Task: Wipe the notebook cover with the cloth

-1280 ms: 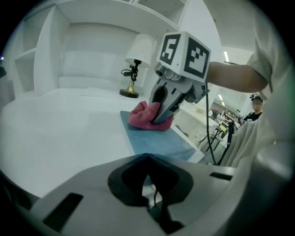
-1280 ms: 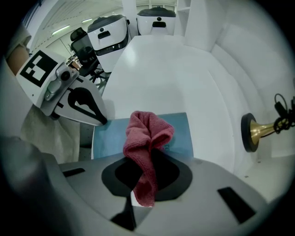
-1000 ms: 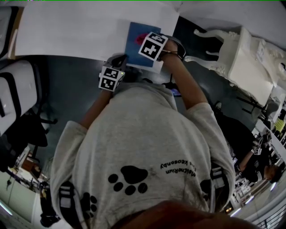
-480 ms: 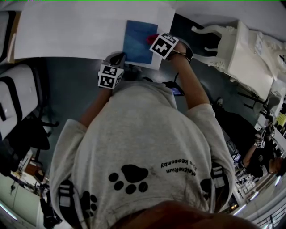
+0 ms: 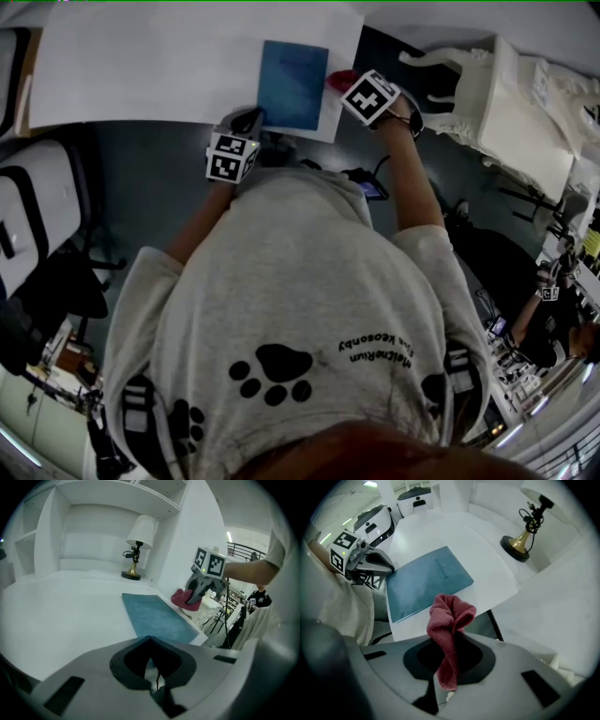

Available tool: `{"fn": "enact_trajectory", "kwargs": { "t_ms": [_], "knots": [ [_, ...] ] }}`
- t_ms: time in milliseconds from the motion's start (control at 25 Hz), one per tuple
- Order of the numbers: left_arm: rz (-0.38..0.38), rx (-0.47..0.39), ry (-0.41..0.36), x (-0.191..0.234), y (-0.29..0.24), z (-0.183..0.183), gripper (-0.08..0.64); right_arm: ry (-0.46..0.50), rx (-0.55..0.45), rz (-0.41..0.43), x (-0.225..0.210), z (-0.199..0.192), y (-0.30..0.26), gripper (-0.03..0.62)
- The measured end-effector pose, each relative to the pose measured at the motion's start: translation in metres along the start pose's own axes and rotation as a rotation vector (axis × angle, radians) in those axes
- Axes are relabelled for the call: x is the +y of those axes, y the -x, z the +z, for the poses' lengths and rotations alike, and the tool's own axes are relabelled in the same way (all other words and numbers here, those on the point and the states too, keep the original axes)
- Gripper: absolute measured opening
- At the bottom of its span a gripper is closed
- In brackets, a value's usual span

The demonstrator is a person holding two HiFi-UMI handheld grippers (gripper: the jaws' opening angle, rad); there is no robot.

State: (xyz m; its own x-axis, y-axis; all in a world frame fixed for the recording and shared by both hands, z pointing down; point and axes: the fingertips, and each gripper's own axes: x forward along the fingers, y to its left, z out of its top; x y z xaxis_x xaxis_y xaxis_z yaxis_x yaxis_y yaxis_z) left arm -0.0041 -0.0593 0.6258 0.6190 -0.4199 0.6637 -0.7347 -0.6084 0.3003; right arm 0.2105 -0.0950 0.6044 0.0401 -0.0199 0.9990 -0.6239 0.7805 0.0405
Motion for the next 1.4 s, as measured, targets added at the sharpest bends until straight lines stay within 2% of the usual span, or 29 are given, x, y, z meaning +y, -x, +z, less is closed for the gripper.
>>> {"fn": "enact_trajectory", "kwargs": {
  "t_ms": [120, 240, 360, 520, 720, 960, 1200, 1400],
  "knots": [
    [-0.003, -0.003, 0.004, -0.001, 0.000, 0.000, 0.012, -0.040, -0.074, 0.016, 0.006, 0.010, 0.012, 0.060],
    [-0.003, 0.000, -0.001, 0.001, -0.002, -0.003, 0.012, -0.031, -0.170, 0.040, 0.018, 0.036, 0.024, 0.060],
    [-0.008, 0.002, -0.002, -0.002, 0.000, -0.003, 0.012, 0.024, -0.251, 0.057, 0.037, 0.066, 0.038, 0.060],
    [-0.015, 0.003, 0.002, -0.008, 0.004, -0.002, 0.012, 0.154, -0.304, 0.067, 0.066, 0.105, 0.050, 0.060],
    [-0.017, 0.001, 0.007, -0.008, 0.006, -0.004, 0.012, 0.295, -0.291, 0.088, 0.102, 0.136, 0.044, 0.060],
    [-0.012, -0.004, 0.011, -0.007, 0.007, -0.005, 0.012, 0.415, -0.211, 0.103, 0.130, 0.155, 0.018, 0.060],
    [-0.011, -0.006, 0.014, -0.006, 0.008, -0.005, 0.012, 0.477, -0.111, 0.097, 0.139, 0.158, -0.001, 0.060],
    [-0.015, -0.004, 0.020, -0.004, 0.008, -0.006, 0.012, 0.450, -0.090, 0.118, 0.138, 0.158, -0.004, 0.060]
  ]
}}
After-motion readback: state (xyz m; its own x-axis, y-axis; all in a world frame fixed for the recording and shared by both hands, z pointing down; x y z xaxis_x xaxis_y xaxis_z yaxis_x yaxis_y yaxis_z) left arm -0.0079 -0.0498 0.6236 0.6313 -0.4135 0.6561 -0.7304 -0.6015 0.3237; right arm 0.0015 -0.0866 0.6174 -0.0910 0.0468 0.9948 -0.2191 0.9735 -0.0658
